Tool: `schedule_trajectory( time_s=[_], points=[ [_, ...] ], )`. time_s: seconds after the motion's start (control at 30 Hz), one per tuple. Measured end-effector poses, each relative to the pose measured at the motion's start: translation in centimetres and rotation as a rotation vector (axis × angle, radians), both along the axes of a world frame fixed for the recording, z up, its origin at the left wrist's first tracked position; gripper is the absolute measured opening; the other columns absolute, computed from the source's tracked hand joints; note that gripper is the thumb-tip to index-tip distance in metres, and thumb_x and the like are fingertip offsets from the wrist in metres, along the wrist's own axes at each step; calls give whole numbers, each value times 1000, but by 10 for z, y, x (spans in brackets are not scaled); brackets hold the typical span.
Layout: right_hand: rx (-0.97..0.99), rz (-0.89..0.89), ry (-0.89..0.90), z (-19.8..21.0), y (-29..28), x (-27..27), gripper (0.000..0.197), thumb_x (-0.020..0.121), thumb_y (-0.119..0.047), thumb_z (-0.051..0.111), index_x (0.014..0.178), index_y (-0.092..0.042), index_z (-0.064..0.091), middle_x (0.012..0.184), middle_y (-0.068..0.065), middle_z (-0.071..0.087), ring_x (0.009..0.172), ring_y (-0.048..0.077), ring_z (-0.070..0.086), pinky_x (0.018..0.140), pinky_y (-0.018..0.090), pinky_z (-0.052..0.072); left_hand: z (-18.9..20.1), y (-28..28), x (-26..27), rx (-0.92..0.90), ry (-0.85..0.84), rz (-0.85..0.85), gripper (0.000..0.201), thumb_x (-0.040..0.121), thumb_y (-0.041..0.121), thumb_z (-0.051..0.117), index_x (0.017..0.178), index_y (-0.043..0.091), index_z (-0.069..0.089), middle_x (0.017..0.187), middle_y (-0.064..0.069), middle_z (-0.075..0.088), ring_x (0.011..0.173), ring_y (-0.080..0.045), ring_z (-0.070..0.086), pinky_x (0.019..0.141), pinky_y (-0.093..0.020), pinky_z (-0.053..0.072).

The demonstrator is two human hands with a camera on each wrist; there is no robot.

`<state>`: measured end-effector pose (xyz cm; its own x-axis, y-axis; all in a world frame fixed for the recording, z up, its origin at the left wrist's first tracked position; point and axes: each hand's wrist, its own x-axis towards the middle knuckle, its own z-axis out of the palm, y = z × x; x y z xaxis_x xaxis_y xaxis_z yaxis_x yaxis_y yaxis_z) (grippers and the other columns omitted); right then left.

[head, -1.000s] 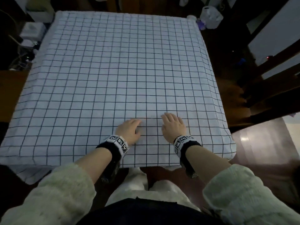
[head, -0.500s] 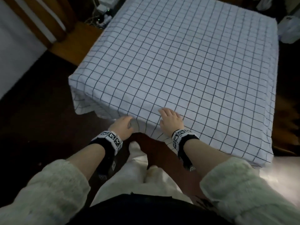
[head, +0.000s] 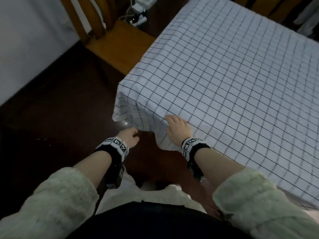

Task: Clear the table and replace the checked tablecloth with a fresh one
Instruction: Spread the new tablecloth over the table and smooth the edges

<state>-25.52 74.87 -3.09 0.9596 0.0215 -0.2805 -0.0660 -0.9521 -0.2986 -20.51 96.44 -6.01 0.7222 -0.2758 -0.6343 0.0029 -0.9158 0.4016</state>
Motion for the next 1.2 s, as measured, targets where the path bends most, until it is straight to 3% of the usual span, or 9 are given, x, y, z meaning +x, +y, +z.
schedule_trajectory(
  time_s=[0.17, 0.3, 0.43, 0.67, 0.93, 1.03, 1.1, 1.2],
  points=[
    [44, 125, 26, -19, 104, 69, 47, 94, -17, 42, 141, -18, 43, 146, 0, 43, 135, 21, 36, 112, 37, 26, -6, 93, 53, 50, 73, 42, 39, 95, 29, 49, 134, 21, 47, 131, -2, 56, 118, -23, 54, 99, -32, 43],
    [95, 106, 203, -34, 155, 95, 46, 94, -19, 43, 140, -19, 43, 146, 1, 41, 135, 22, 36, 113, 38, 27, -12, 144, 85, 99, 117, 65, 38, 96, 28, 47, 134, 20, 47, 128, -3, 58, 115, -23, 55, 98, -33, 44],
    [184, -74, 443, -50, 162, 113, 48, 96, -22, 43, 143, -20, 38, 149, 4, 37, 136, 24, 34, 111, 38, 29, -20, 158, 110, 111, 194, 73, 39, 97, 29, 46, 135, 23, 46, 128, -2, 58, 112, -21, 57, 95, -33, 47],
    [435, -393, 631, -95, 166, 163, 47, 99, -24, 42, 144, -14, 39, 148, 8, 42, 135, 24, 40, 111, 31, 33, -47, 133, 169, 81, 312, 156, 40, 95, 36, 50, 132, 21, 49, 128, -4, 58, 114, -21, 55, 98, -30, 42],
    [639, -725, 681, -131, 180, 191, 47, 97, -24, 41, 144, -20, 41, 145, 12, 44, 125, 27, 49, 105, 31, 39, -96, 121, 218, 56, 438, 82, 51, 92, 35, 56, 137, 13, 45, 131, -6, 56, 115, -20, 56, 100, -30, 43],
    [693, -824, 670, -143, 189, 196, 50, 97, -23, 40, 146, -25, 35, 151, 10, 35, 130, 25, 44, 100, 24, 36, -123, 119, 231, 44, 460, 76, 59, 92, 32, 57, 143, 11, 36, 131, -7, 55, 111, -19, 57, 96, -26, 43],
    [727, -876, 658, -153, 198, 199, 50, 99, -23, 38, 148, -24, 31, 148, 10, 39, 129, 26, 44, 97, 25, 34, -145, 117, 236, -19, 562, 73, 77, 89, 27, 64, 150, 9, 20, 139, -8, 49, 121, -20, 51, 102, -26, 40],
    [789, -980, 566, -165, 216, 204, 47, 101, -29, 36, 147, -27, 31, 145, 7, 46, 127, 25, 46, 104, 30, 35, -171, 112, 239, -92, 687, 26, 101, 84, 14, 70, 152, 9, -5, 148, -8, 39, 134, -22, 40, 105, -26, 36]
  ],
)
